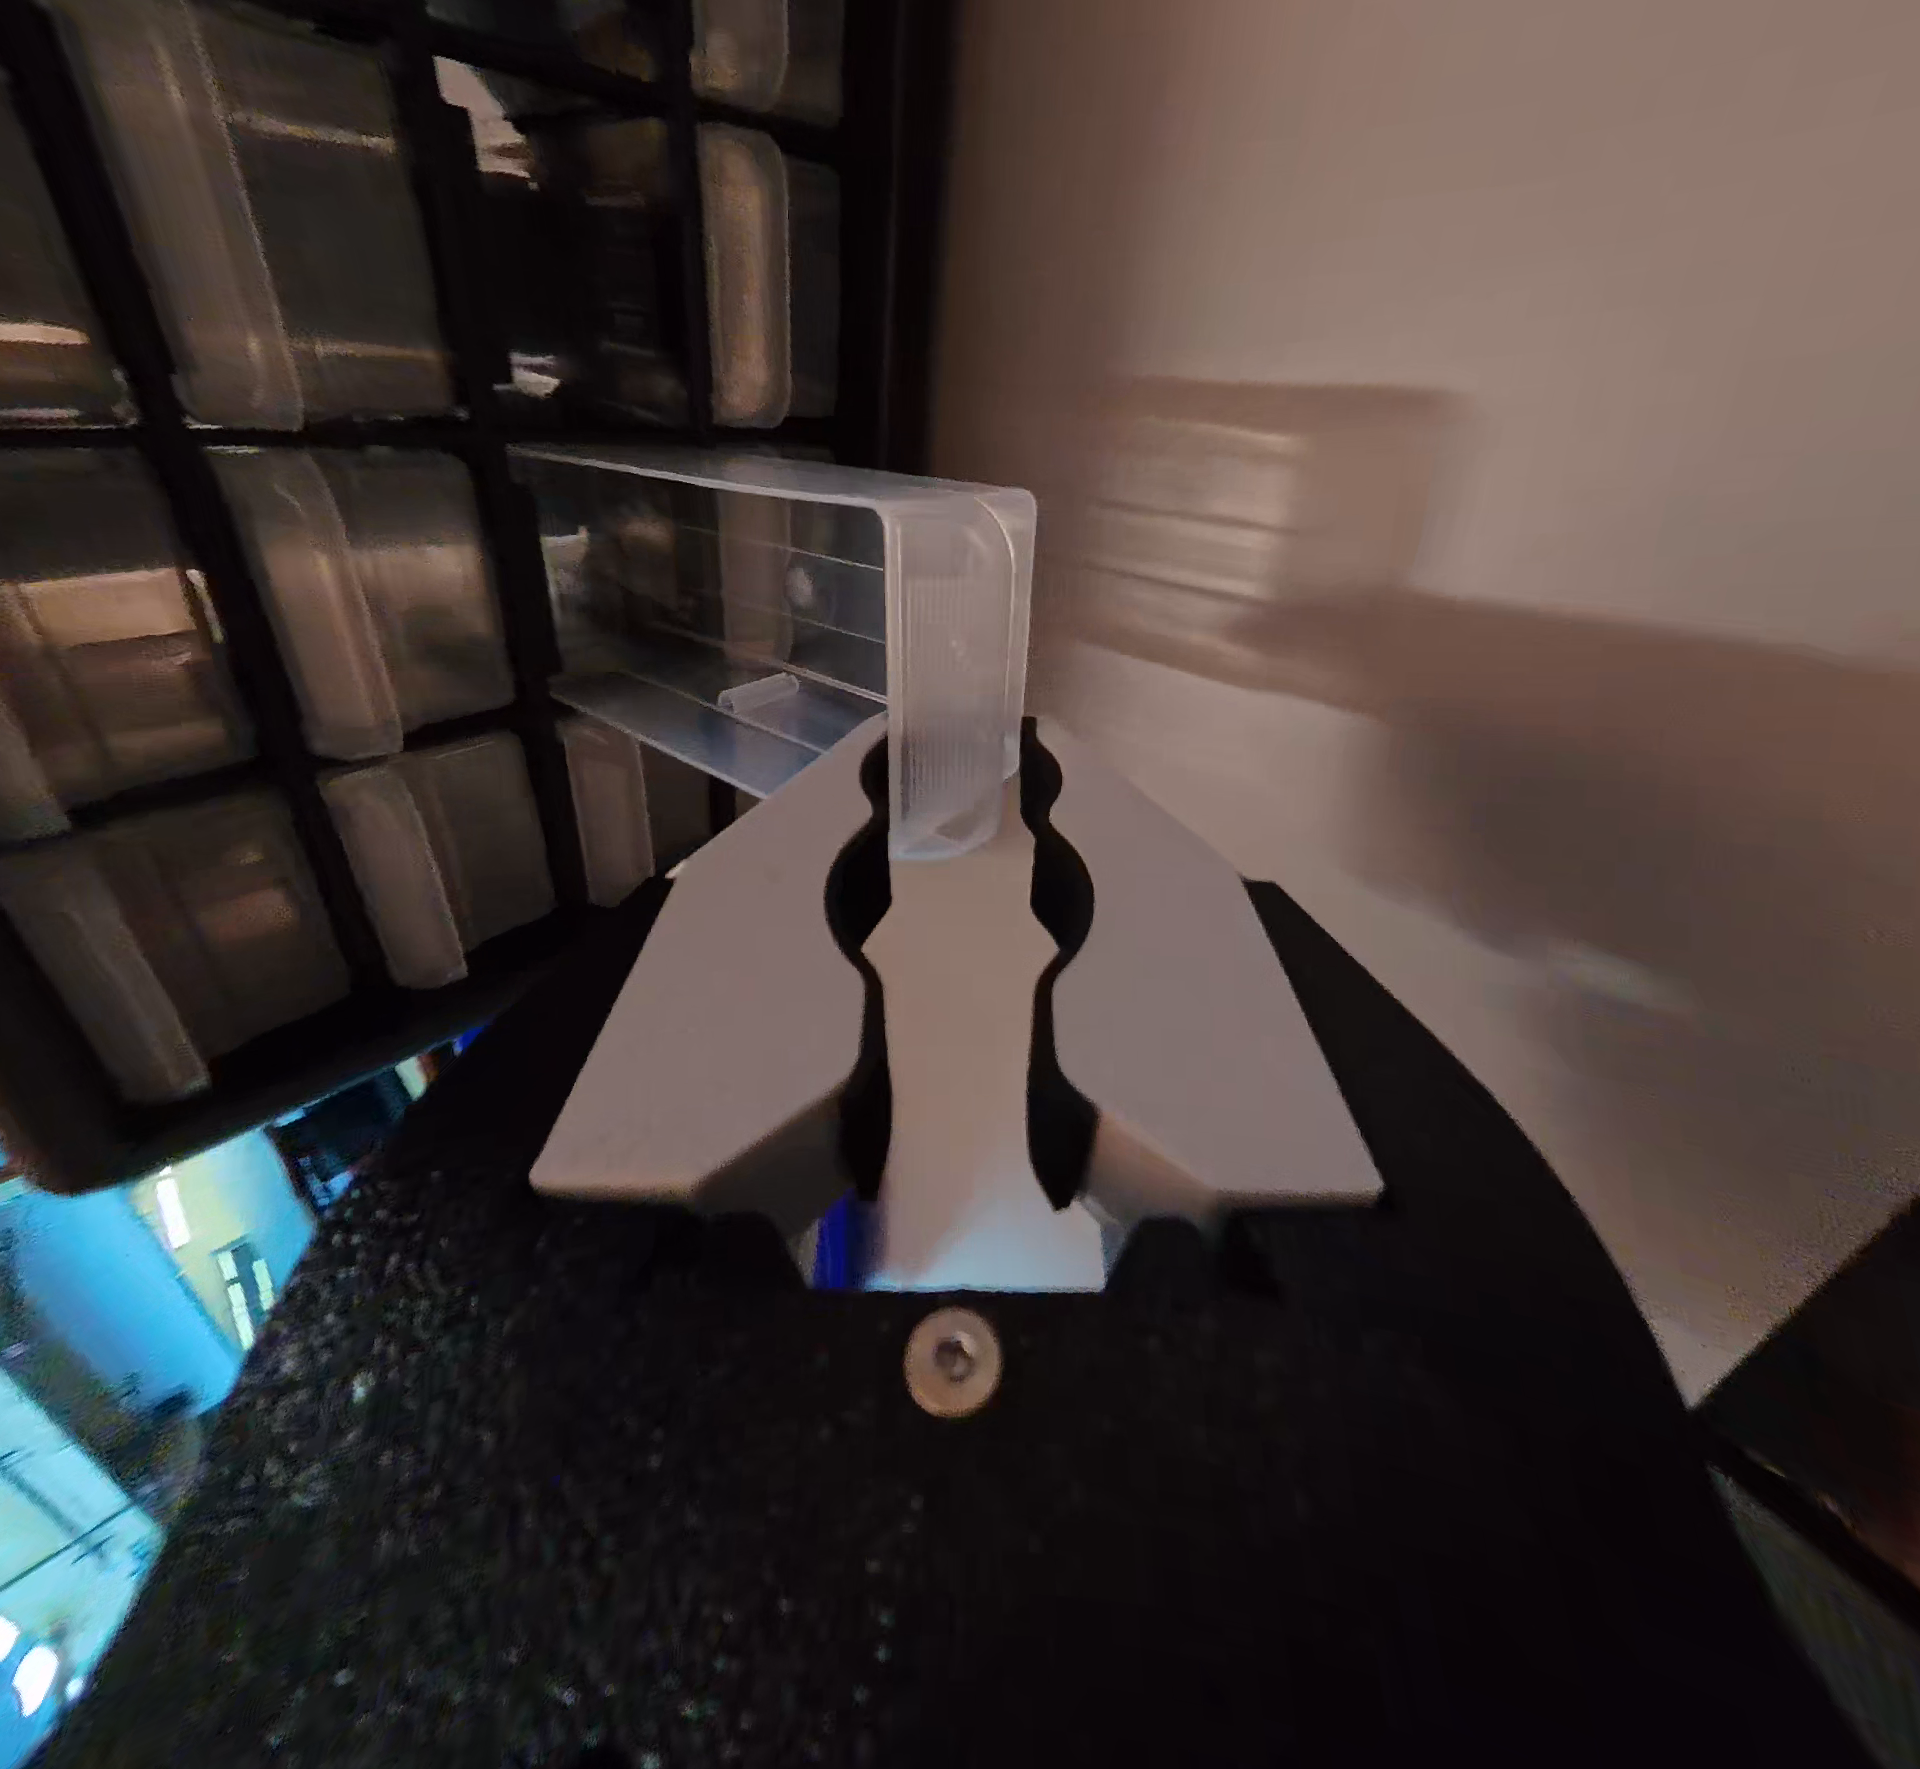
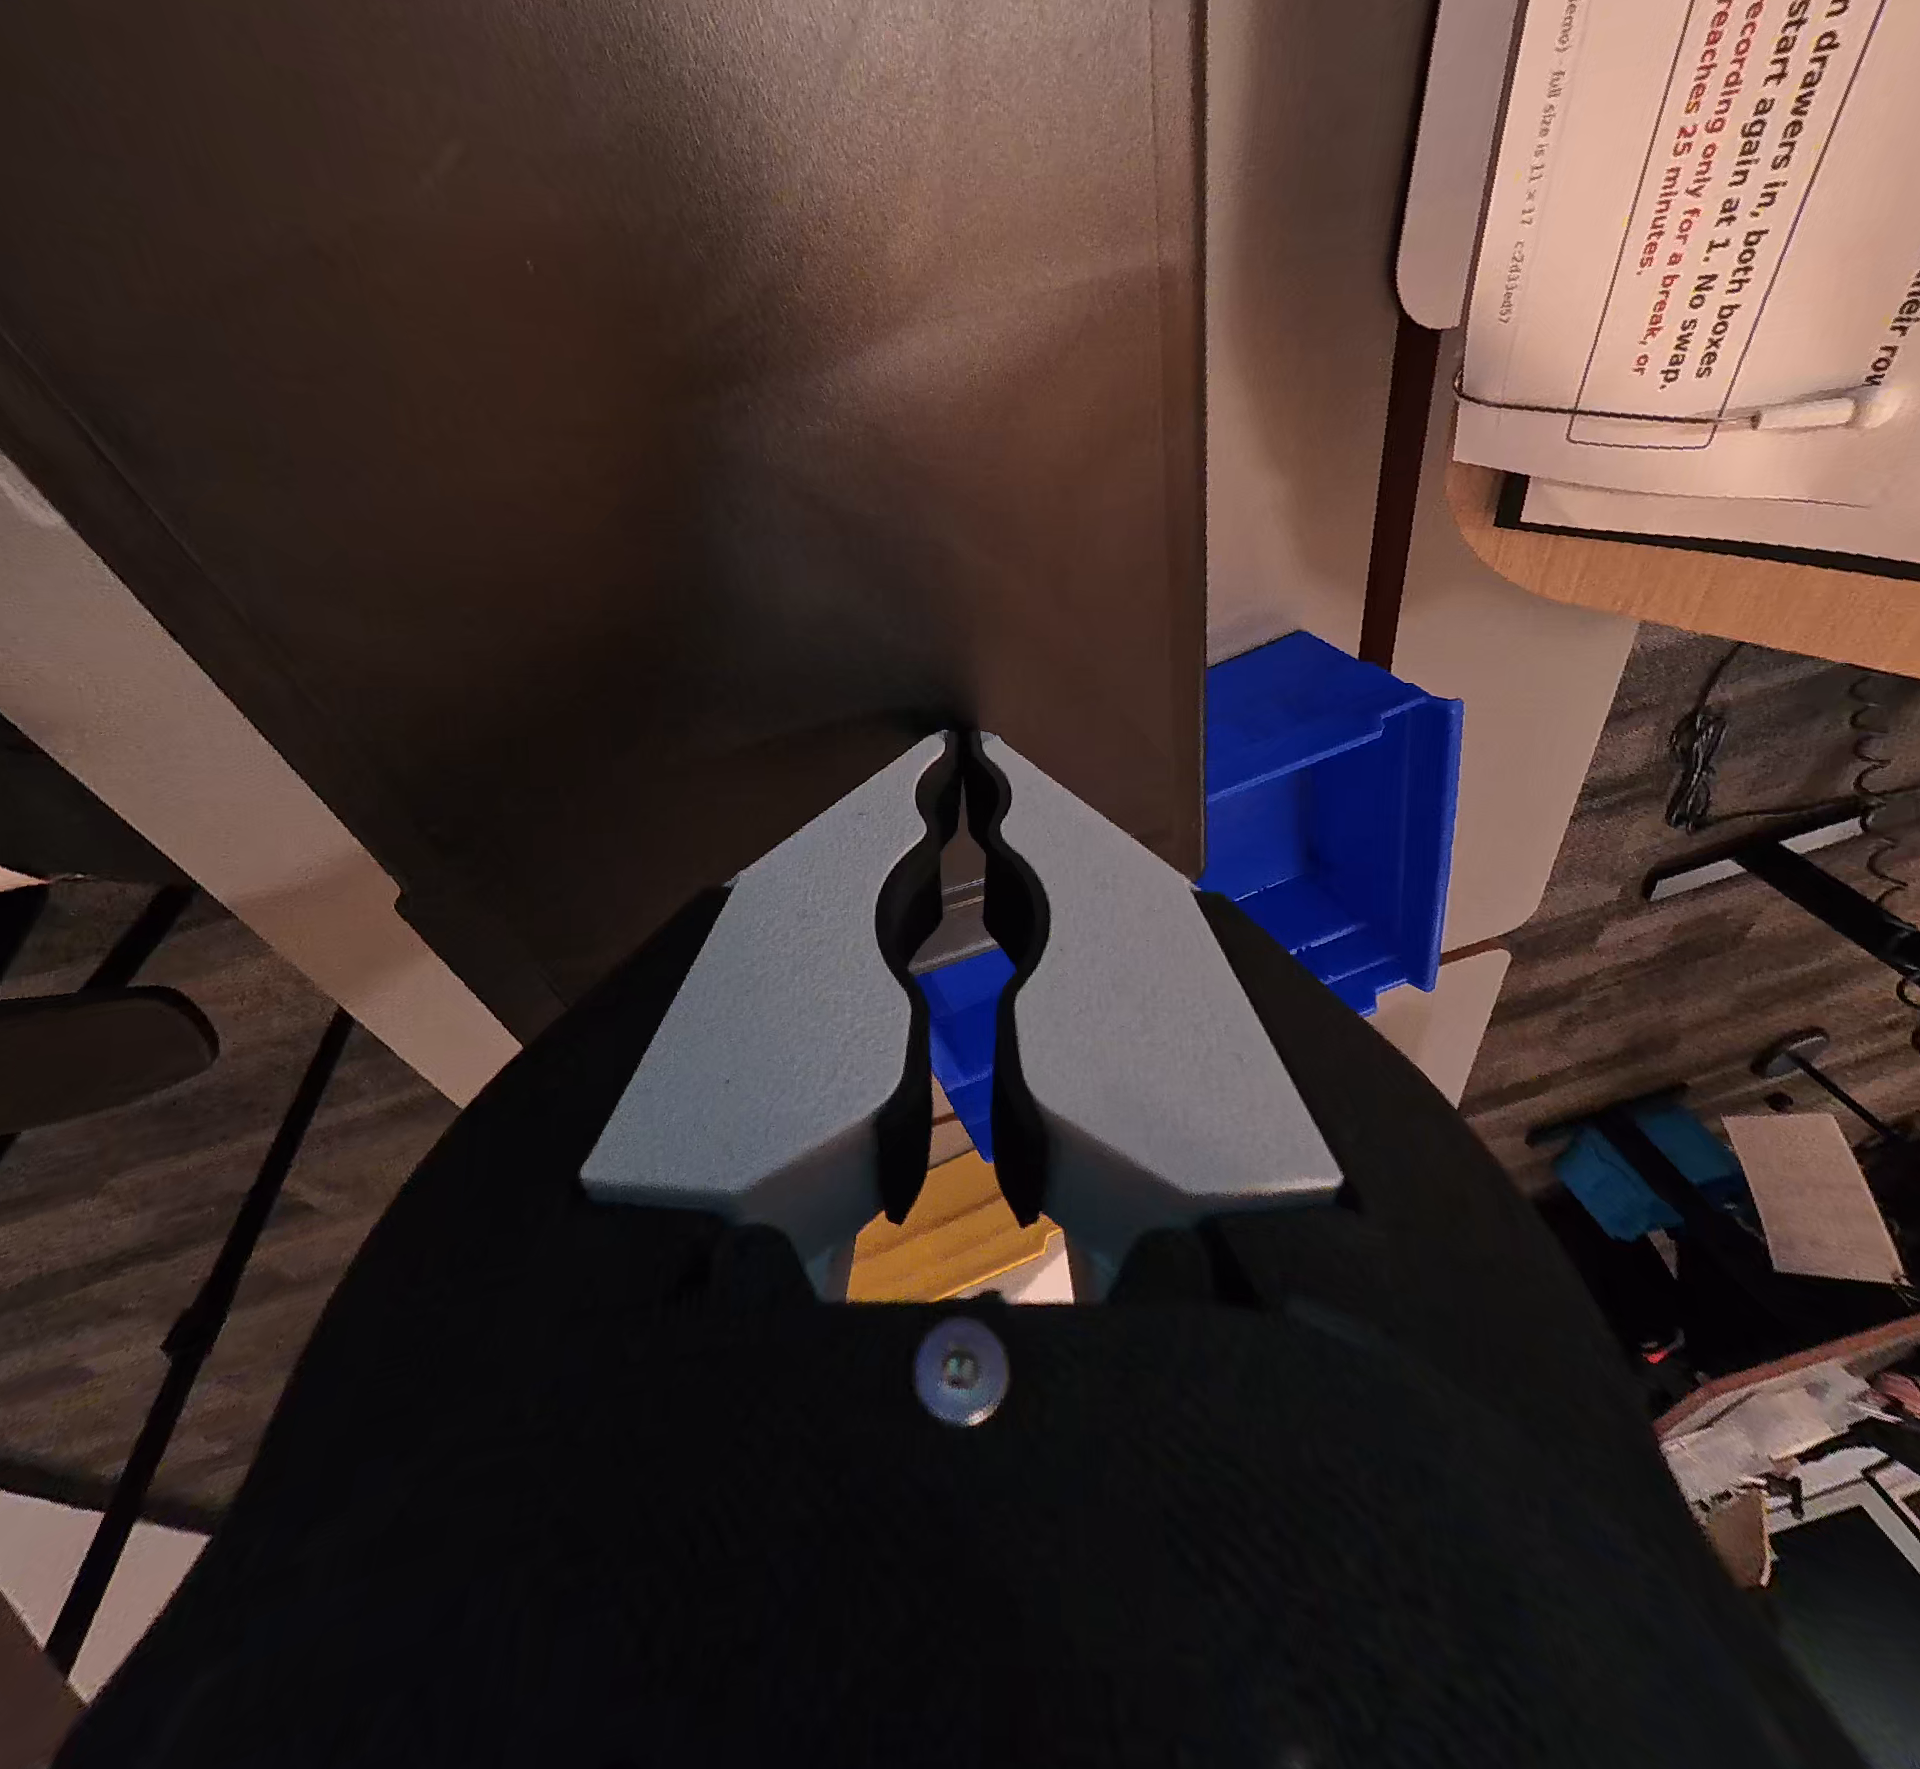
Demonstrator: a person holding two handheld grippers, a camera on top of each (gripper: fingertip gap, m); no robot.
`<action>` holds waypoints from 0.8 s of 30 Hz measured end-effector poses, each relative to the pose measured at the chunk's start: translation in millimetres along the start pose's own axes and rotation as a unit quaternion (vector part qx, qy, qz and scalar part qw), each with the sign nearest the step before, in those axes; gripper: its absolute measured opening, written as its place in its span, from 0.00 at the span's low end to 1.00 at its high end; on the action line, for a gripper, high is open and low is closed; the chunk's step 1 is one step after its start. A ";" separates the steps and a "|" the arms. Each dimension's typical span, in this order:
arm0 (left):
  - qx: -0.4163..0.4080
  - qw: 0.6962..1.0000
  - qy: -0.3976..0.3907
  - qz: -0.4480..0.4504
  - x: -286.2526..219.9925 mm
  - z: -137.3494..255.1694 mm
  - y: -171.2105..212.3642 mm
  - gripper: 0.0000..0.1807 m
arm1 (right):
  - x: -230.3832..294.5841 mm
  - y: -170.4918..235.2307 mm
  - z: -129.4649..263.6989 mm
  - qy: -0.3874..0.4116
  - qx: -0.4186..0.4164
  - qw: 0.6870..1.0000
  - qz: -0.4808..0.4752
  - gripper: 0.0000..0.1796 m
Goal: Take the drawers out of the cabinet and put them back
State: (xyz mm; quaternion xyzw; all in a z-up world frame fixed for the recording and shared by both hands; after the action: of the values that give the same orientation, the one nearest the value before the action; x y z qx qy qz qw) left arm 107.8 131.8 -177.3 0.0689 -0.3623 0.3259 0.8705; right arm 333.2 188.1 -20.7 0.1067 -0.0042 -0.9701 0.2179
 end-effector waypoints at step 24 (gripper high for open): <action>-0.189 0.897 -0.386 -0.105 -52.3 8.3 -10.5 0.00 | 0.7 -0.5 0.2 0.007 0.005 1.000 0.002 0.00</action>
State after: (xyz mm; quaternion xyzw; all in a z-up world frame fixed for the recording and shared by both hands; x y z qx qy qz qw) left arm 82.0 93.6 -205.4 0.0608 -0.7157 0.1057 0.6877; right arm 332.3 188.2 -20.7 0.1146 -0.0072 -0.9689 0.2193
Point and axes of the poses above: each gripper's, where its closed fingertips meet, z back along the fingers, y out of its underside, x = y × z across the jaws, the point moved 5 cm from there along z, back along the fingers, and after that the axes turned 1 degree about -x, right-handed, at the moved point
